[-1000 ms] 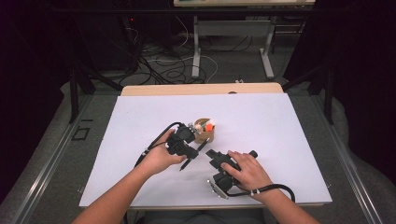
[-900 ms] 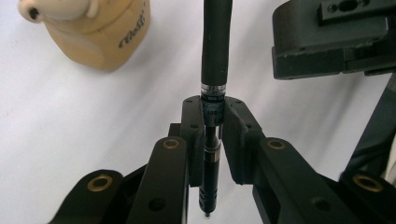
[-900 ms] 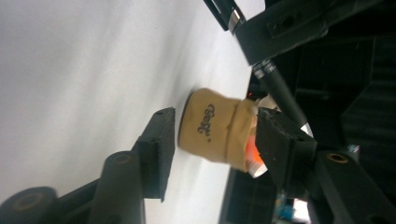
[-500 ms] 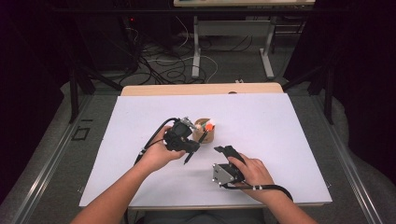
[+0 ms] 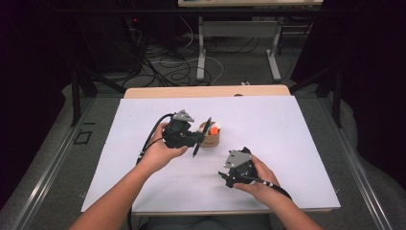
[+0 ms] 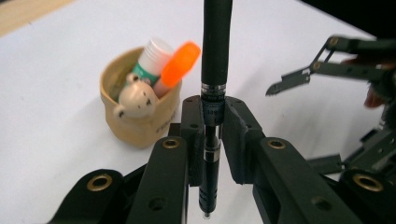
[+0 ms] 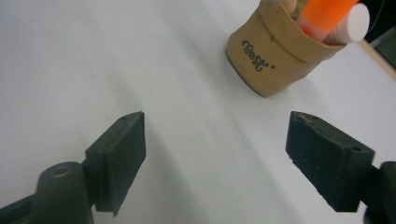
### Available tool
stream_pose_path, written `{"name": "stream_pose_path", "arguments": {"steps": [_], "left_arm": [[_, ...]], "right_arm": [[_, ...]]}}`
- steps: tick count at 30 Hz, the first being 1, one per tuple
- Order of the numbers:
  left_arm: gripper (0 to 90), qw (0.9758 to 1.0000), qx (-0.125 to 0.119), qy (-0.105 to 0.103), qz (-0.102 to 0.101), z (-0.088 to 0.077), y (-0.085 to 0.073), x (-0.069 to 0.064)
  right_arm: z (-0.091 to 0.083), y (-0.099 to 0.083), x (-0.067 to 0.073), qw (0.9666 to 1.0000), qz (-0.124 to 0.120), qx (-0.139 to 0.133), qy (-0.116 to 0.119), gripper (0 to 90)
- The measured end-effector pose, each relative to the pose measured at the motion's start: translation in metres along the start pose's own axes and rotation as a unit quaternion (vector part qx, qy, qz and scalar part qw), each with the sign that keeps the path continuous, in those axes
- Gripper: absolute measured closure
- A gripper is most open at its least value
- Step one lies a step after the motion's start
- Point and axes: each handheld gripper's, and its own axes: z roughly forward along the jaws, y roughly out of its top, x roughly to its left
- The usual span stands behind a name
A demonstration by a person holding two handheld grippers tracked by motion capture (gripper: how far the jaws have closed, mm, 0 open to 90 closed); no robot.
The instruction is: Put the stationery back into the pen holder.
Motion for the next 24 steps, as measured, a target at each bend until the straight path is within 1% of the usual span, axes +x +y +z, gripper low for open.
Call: {"name": "stream_pose_path", "arguments": {"steps": [1,2,3,4,5,7,8,9,10,12,13,14,15,16,17,18,19,20,21,22,23,24], "left_arm": [[79.1,1.0,-0.01,0.001,0.001,-0.001,0.001,0.001],[79.1,0.9998,-0.019,0.004,-0.002,-0.003,0.003,0.001],[79.1,0.9996,-0.028,0.004,0.001,-0.003,0.004,0.002],[79.1,0.9992,-0.038,0.007,-0.002,-0.004,0.005,0.004],[79.1,0.9988,-0.047,0.011,-0.006,-0.005,0.006,0.004],[79.2,0.9977,-0.065,0.016,-0.013,-0.005,0.008,0.007],[79.2,0.9971,-0.071,0.02,-0.015,-0.006,0.009,0.008],[79.2,0.9962,-0.082,0.024,-0.02,-0.006,0.009,0.01],[79.2,0.9954,-0.09,0.025,-0.023,-0.006,0.01,0.011],[79.2,0.9936,-0.104,0.031,-0.031,-0.006,0.011,0.014],[79.2,0.9923,-0.114,0.033,-0.035,-0.006,0.011,0.015],[79.2,0.9914,-0.121,0.035,-0.038,-0.006,0.012,0.016],[79.2,0.9902,-0.128,0.039,-0.04,-0.005,0.012,0.017],[79.2,0.9892,-0.134,0.042,-0.043,-0.005,0.013,0.017],[79.2,0.9877,-0.141,0.047,-0.047,-0.004,0.013,0.018],[79.2,0.9875,-0.143,0.048,-0.045,-0.004,0.014,0.019],[79.2,0.9866,-0.147,0.053,-0.047,-0.002,0.014,0.02],[79.2,0.9857,-0.151,0.054,-0.051,-0.001,0.014,0.02],[79.2,0.9844,-0.157,0.057,-0.057,0.001,0.015,0.02],[79.2,0.984,-0.159,0.059,-0.055,0.002,0.015,0.021],[79.2,0.9826,-0.165,0.062,-0.058,0.005,0.016,0.021],[79.2,0.9818,-0.168,0.065,-0.061,0.007,0.017,0.022]], "right_arm": [[0.0,0.0,-0.001,0.9999,0.012,-0.004,0.003,18.6],[0.0,-0.001,-0.002,0.9998,0.018,-0.006,0.006,16.9],[0.0,-0.001,-0.002,0.9996,0.027,-0.005,0.004,15.7],[0.0,-0.002,-0.003,0.9994,0.032,-0.007,0.001,15.7],[0.0,-0.002,-0.004,0.9991,0.041,-0.009,0.003,15.7],[0.0,-0.004,-0.006,0.9974,0.069,-0.014,0.015,15.7],[0.0,-0.005,-0.007,0.9961,0.084,-0.02,0.017,15.7],[0.0,-0.006,-0.009,0.9951,0.093,-0.02,0.025,15.5],[0.0,-0.007,-0.011,0.9927,0.113,-0.019,0.037,15.2],[0.0,-0.009,-0.014,0.9881,0.146,-0.017,0.044,14.6],[0.0,-0.01,-0.015,0.986,0.16,-0.017,0.045,13.7],[0.0,-0.011,-0.017,0.9846,0.167,-0.009,0.05,12.0],[0.0,-0.012,-0.018,0.9838,0.173,-0.014,0.045,9.9],[-0.001,-0.013,-0.02,0.9823,0.181,-0.009,0.048,7.3],[0.0,-0.014,-0.02,0.9814,0.186,-0.018,0.041,4.7],[-0.001,-0.015,-0.022,0.982,0.184,-0.015,0.038,2.1],[-0.001,-0.015,-0.022,0.9813,0.189,-0.016,0.035,0.1],[-0.001,-0.015,-0.023,0.9791,0.2,-0.017,0.033,0.0],[-0.001,-0.016,-0.023,0.9789,0.201,-0.017,0.032,0.0],[-0.002,-0.016,-0.024,0.9776,0.207,-0.018,0.032,0.0],[-0.003,-0.016,-0.025,0.9769,0.211,-0.015,0.033,0.0],[-0.003,-0.017,-0.025,0.9761,0.214,-0.019,0.031,0.0]]}}
